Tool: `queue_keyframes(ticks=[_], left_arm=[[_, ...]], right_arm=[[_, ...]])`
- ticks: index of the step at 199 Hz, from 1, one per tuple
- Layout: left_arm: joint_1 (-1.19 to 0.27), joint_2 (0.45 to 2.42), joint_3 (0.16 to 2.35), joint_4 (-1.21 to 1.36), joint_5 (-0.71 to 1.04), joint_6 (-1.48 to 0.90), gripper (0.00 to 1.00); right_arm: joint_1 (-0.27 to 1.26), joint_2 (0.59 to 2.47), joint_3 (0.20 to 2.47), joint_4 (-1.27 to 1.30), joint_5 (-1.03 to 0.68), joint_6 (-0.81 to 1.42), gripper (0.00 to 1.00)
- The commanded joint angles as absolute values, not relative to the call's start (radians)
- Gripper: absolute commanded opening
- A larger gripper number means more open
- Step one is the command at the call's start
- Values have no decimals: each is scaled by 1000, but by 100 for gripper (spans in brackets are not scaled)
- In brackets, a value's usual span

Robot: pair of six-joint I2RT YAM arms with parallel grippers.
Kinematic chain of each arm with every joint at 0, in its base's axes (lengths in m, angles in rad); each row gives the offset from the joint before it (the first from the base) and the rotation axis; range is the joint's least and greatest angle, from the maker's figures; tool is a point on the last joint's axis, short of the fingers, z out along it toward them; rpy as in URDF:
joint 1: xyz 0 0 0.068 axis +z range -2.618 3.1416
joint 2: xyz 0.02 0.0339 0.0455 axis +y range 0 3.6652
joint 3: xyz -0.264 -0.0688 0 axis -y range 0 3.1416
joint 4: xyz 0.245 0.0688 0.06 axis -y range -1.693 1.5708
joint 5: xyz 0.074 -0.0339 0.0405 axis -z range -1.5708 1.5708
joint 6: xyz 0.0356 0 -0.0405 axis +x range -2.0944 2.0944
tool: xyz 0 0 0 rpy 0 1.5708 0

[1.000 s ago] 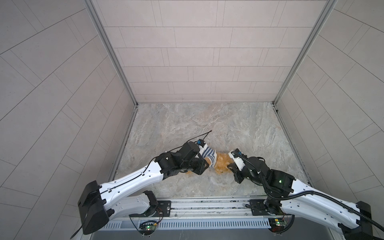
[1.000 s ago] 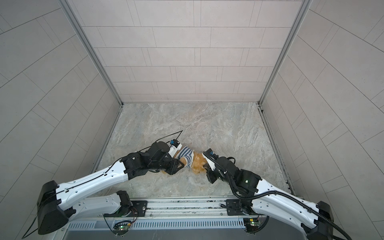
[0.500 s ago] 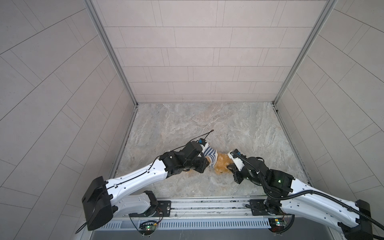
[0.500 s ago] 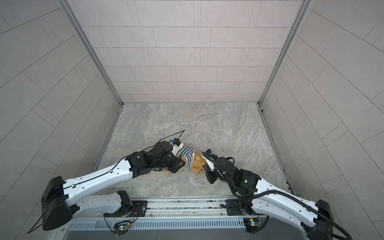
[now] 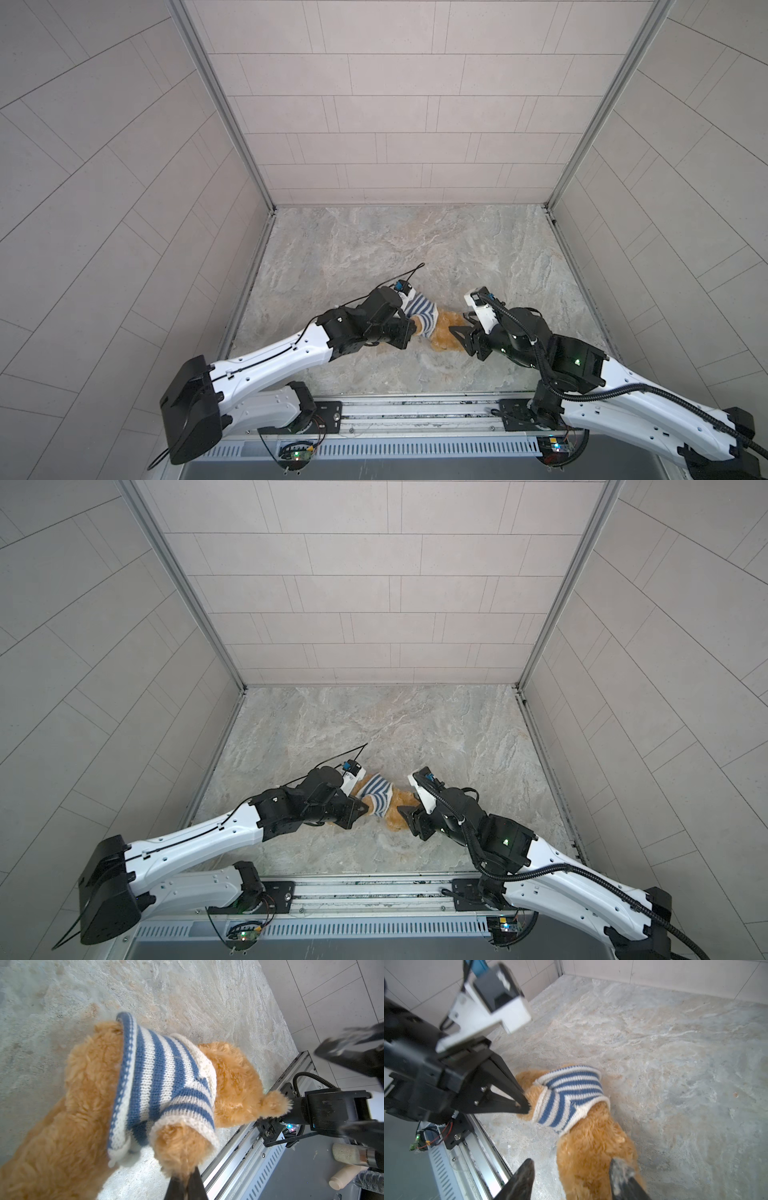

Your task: Dress the teddy bear

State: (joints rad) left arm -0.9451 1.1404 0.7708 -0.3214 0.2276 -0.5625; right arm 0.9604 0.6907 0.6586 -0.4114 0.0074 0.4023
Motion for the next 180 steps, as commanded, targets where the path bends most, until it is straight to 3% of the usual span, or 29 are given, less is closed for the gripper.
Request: queue_keyframes(ticks=[1,45,99,124,148,180], left_arm=[[-948,1113,735,-262,243,-599,0],[-951,1091,699,-228,254,-627,0],[-951,1100,692,-215,268,-626,0],[-952,1096,685,-210,273,-627,0],[-952,1084,674,-203,273,-636,0],[-951,1075,662,-192,272,-644,0]], right_arm=[[965,790,703,-395,16,439,60],[963,999,732,-324,0,484,44],[963,1026,675,-233,-1,541,32],[956,1057,679,-231,-4,548,31],[951,1091,680,-225,-2,559,38],[948,1122,677,-221,-2,568,33]])
